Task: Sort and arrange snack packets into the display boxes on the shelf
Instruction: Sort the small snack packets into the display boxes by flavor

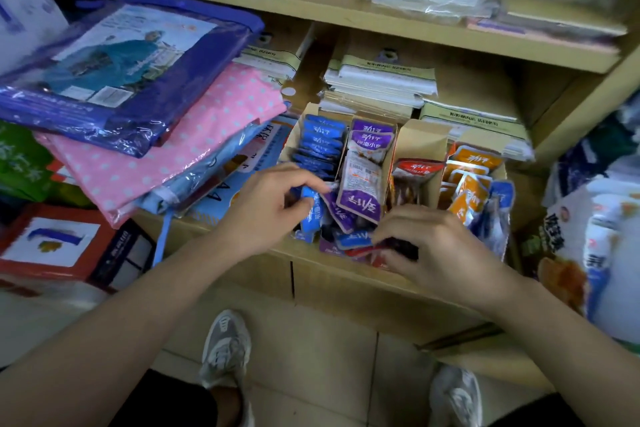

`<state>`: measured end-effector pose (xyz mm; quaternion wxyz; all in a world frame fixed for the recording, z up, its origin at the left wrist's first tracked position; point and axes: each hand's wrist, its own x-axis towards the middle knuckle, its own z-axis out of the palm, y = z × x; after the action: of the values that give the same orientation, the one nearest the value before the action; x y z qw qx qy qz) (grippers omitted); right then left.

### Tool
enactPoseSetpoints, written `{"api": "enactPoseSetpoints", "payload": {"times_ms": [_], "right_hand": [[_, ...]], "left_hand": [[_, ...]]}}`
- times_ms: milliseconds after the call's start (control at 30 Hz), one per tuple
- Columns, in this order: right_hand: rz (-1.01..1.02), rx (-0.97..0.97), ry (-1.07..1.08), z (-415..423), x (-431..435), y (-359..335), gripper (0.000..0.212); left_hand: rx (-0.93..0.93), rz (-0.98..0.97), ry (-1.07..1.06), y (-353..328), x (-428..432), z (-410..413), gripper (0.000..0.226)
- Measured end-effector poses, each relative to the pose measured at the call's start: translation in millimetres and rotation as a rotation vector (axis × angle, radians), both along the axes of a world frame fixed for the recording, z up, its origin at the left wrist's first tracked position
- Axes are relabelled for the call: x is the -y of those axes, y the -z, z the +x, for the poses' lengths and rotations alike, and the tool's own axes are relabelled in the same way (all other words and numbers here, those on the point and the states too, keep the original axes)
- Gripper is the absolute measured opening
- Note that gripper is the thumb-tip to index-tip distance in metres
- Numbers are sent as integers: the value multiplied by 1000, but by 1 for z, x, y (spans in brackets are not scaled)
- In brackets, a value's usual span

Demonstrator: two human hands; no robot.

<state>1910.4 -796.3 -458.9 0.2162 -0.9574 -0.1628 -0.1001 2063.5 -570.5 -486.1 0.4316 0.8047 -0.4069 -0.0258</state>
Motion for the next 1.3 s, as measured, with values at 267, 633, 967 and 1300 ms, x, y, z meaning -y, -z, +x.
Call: {"api": "enactPoseSetpoints", "payload": {"times_ms": [267, 633, 967, 1300], "right_hand": [[142, 211, 207, 2, 10, 9, 22], [209, 118, 349, 16, 5, 9, 16], [870, 37, 446, 12, 27, -19, 19], [1273, 473, 541, 26, 72, -27, 7]], "left_hand": [[154, 91, 234, -11, 9, -14, 32], [42, -44, -7, -6, 21, -16, 9], [-33, -54, 4, -9, 16, -10, 12], [59, -7, 164, -16, 21, -14, 13]]}}
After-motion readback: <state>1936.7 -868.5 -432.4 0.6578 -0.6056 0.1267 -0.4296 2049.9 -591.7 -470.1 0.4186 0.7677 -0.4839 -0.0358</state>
